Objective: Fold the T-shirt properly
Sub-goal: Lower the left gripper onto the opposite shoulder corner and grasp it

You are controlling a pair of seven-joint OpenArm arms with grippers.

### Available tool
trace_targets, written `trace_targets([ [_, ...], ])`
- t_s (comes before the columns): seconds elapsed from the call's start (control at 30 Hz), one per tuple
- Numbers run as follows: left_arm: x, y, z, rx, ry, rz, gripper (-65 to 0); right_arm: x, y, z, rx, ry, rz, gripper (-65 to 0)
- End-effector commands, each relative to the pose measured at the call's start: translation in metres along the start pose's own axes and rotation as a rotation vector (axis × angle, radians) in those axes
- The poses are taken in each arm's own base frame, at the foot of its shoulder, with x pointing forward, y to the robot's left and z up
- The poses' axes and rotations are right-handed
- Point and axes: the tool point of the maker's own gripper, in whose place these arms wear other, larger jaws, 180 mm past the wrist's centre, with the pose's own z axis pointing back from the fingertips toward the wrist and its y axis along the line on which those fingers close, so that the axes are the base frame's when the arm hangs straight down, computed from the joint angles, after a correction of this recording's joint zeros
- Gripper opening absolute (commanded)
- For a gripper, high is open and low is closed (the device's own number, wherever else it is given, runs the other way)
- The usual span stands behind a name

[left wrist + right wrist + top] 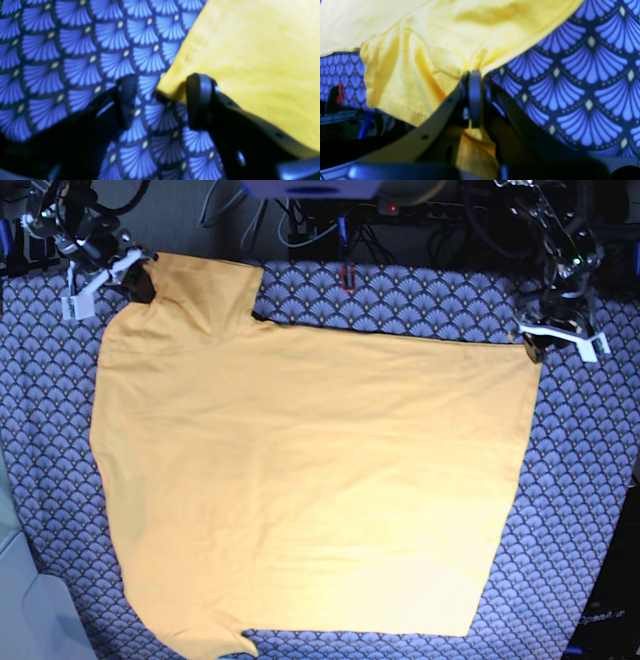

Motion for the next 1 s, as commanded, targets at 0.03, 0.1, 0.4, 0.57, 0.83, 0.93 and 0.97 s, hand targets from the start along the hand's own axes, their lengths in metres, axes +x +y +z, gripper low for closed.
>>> trace_targets([
  [0.03, 0.005, -0.001, 0.0, -0.005, -0.009, -0.005, -33.3, -0.004, -0.005, 0.004, -0.014, 0.029, 0.021, -65.0],
  [0.1, 0.004, -0.008, -0.001, -0.021, -0.004, -0.012, -33.3, -0.004, -0.004, 0.004, -0.012, 0.03, 0.022, -65.0],
  [0.4, -0.004, -0.034, -0.007, -0.085, 0.022, -0.041, -33.3, 0.001, -0.003, 0.001, -0.009, 0.019, 0.026, -65.0],
  [0.57, -0.002, -0.031, -0.004, -0.08, 0.019, -0.038, -37.8, 0.002, -0.003, 0.001, -0.009, 0.017, 0.026, -65.0],
  [0.83, -0.004, -0.028, -0.004, -0.072, 0.032, -0.049, -65.0, 0.005, -0.008, 0.003, -0.016, 0.021, 0.043, -65.0],
  [0.93, -0.01, -0.029, -0.004, -0.073, 0.084, -0.05, -65.0, 0.009, -0.008, 0.005, -0.017, 0.011, 0.053, -65.0],
  [0.97, -0.012, -0.028, -0.004, -0.073, 0.095, -0.048, -65.0, 0.011, -0.009, 0.006, -0.022, 0.008, 0.054, -65.0],
])
